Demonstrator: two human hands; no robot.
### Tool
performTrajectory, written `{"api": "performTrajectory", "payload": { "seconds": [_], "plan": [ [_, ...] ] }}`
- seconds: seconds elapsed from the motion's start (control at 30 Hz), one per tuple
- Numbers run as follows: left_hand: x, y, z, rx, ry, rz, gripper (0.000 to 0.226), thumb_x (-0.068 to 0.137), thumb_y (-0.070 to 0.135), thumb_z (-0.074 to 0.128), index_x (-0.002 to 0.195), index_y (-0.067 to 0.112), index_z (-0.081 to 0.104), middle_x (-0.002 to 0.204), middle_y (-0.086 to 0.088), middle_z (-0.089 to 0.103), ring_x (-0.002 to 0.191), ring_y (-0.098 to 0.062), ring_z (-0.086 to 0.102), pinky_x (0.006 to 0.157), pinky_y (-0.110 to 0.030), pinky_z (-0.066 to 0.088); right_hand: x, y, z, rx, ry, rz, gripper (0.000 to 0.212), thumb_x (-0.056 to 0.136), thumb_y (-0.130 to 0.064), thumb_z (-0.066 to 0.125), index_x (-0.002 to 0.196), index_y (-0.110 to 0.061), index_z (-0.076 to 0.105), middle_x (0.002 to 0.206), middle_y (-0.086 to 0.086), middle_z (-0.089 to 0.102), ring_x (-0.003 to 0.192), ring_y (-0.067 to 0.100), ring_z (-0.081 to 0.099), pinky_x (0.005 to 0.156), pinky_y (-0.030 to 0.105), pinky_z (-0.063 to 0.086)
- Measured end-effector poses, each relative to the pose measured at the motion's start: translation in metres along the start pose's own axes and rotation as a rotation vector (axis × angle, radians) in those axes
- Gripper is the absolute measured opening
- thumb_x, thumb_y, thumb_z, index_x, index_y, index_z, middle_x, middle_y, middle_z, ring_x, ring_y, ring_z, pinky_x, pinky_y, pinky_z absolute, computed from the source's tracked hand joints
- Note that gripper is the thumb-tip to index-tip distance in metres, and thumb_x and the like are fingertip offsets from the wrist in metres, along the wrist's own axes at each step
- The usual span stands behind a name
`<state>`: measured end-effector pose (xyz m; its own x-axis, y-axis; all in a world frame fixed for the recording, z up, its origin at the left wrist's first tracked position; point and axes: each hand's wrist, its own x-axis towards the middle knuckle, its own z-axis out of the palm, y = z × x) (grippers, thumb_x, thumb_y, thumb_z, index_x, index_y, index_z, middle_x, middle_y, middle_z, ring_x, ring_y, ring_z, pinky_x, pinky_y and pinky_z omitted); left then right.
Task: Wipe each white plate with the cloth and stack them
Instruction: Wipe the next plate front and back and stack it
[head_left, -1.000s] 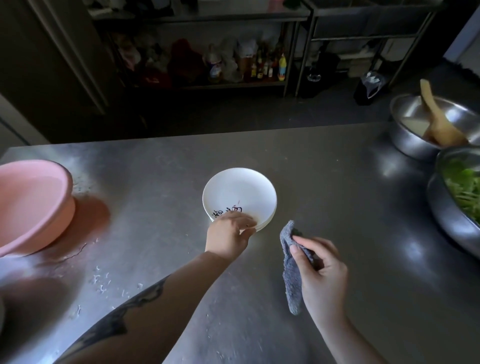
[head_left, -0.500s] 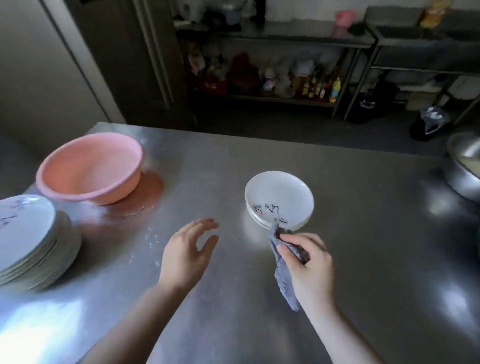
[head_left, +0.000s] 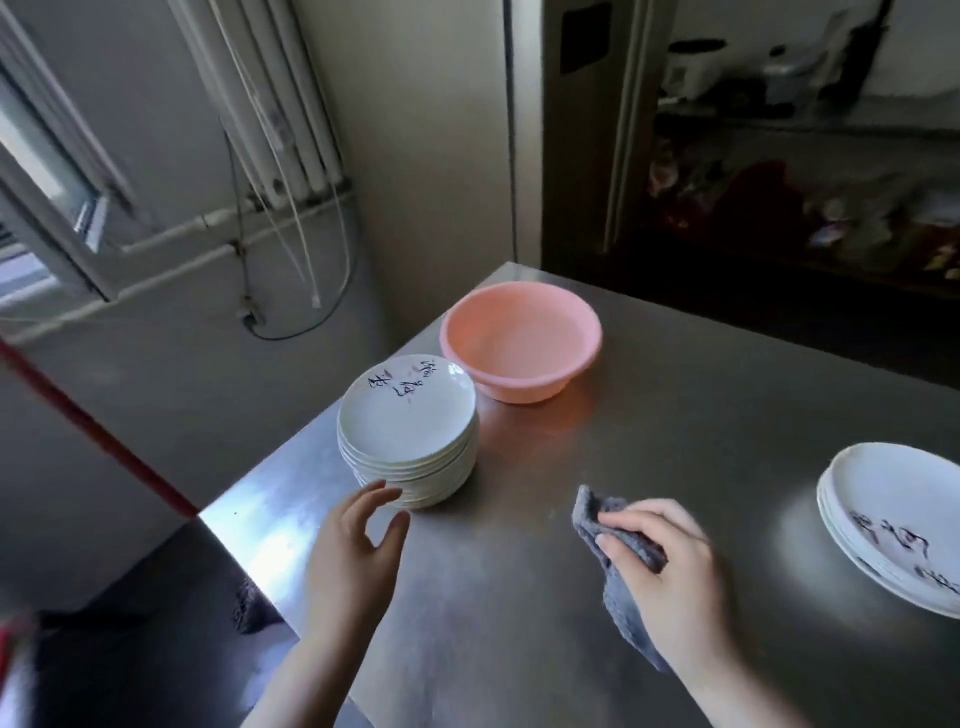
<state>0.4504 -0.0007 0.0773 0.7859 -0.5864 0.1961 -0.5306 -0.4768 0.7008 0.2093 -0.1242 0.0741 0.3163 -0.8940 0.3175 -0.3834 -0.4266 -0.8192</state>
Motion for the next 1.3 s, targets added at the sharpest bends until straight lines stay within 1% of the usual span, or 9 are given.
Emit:
{"api": "performTrajectory", "payload": {
  "seconds": [0.1,0.2,0.3,0.4,0.53,0.9,1.1,1.17,1.3],
  "plan": [
    [0.037,-0.022,-0.005,-0.042,0.033,-0.014,0.021,0.087,0.022,0.071,0.108,0.026,0.069,0.113,0.011,0.065,0.106,-0.016,0.060,0.084,-0.036,0.049,0.017,-0.021,0.040,0.000,0.024,-0.008,0.024,0.071,-0.005,0.082,0.078,-0.027,0.074,0.087,-0.016,0.062,0.085,0.002,0.061,0.074,0.006,0.040],
    [0.086,-0.044,-0.012,-0.022,0.030,0.018,0.018,0.088,0.031,0.068,0.106,0.028,0.066,0.106,0.015,0.058,0.101,-0.011,0.058,0.071,-0.034,0.048,0.030,-0.040,0.079,-0.020,0.052,-0.014,0.024,0.071,-0.006,0.081,0.079,-0.028,0.074,0.088,-0.015,0.063,0.085,0.001,0.061,0.074,0.005,0.040],
    [0.136,-0.059,-0.012,0.003,-0.027,0.009,0.019,0.089,0.040,0.065,0.105,0.030,0.064,0.107,0.016,0.055,0.099,-0.006,0.056,0.066,-0.030,0.045,0.045,-0.058,0.113,-0.051,0.078,-0.007,0.021,0.072,-0.006,0.080,0.079,-0.025,0.074,0.087,-0.015,0.062,0.085,0.002,0.061,0.074,0.008,0.042],
    [0.163,-0.064,-0.010,0.022,-0.105,-0.030,0.015,0.086,0.043,0.066,0.092,0.032,0.058,0.094,0.016,0.057,0.085,-0.003,0.056,0.059,-0.026,0.039,0.054,-0.070,0.136,-0.040,0.080,0.043,0.022,0.074,-0.004,0.078,0.079,-0.025,0.074,0.088,-0.015,0.061,0.086,0.007,0.062,0.077,0.015,0.045],
    [0.175,-0.068,-0.007,-0.014,-0.140,-0.127,0.026,0.081,0.047,0.069,0.078,0.032,0.048,0.080,0.014,0.057,0.071,-0.004,0.055,0.053,-0.028,0.035,0.054,-0.083,0.147,-0.069,0.124,0.058,0.023,0.074,-0.005,0.078,0.078,-0.027,0.072,0.089,-0.016,0.062,0.085,0.006,0.062,0.073,0.012,0.044],
    [0.184,-0.068,-0.011,-0.146,-0.232,-0.198,0.015,0.080,0.031,0.071,0.077,0.023,0.058,0.071,0.005,0.062,0.066,-0.019,0.059,0.054,-0.032,0.045,0.050,-0.086,0.155,-0.097,0.183,0.051,0.024,0.073,-0.003,0.079,0.079,-0.026,0.073,0.088,-0.015,0.062,0.083,0.005,0.062,0.073,0.010,0.043],
    [0.186,-0.059,-0.015,-0.181,-0.201,-0.180,0.013,0.083,0.027,0.069,0.075,0.024,0.058,0.071,0.005,0.063,0.068,-0.016,0.059,0.055,-0.032,0.044,0.052,-0.086,0.150,-0.107,0.214,0.064,0.022,0.074,-0.006,0.079,0.079,-0.026,0.073,0.090,-0.016,0.061,0.083,0.004,0.062,0.072,0.008,0.042],
    [0.190,-0.056,-0.016,-0.218,-0.205,-0.199,0.010,0.083,0.022,0.067,0.077,0.021,0.060,0.070,0.003,0.065,0.068,-0.018,0.063,0.060,-0.037,0.052,0.052,-0.087,0.151,-0.097,0.206,0.056,0.022,0.075,-0.006,0.078,0.080,-0.027,0.072,0.090,-0.016,0.061,0.084,0.005,0.062,0.073,0.008,0.042],
    [0.191,-0.055,-0.017,-0.378,-0.204,-0.252,0.005,0.082,0.011,0.065,0.079,0.010,0.062,0.061,-0.002,0.068,0.049,-0.012,0.064,0.063,-0.046,0.060,0.051,-0.086,0.150,-0.110,0.218,0.046,0.022,0.074,-0.008,0.079,0.080,-0.028,0.072,0.091,-0.016,0.061,0.084,0.005,0.062,0.073,0.007,0.041]
  ]
}}
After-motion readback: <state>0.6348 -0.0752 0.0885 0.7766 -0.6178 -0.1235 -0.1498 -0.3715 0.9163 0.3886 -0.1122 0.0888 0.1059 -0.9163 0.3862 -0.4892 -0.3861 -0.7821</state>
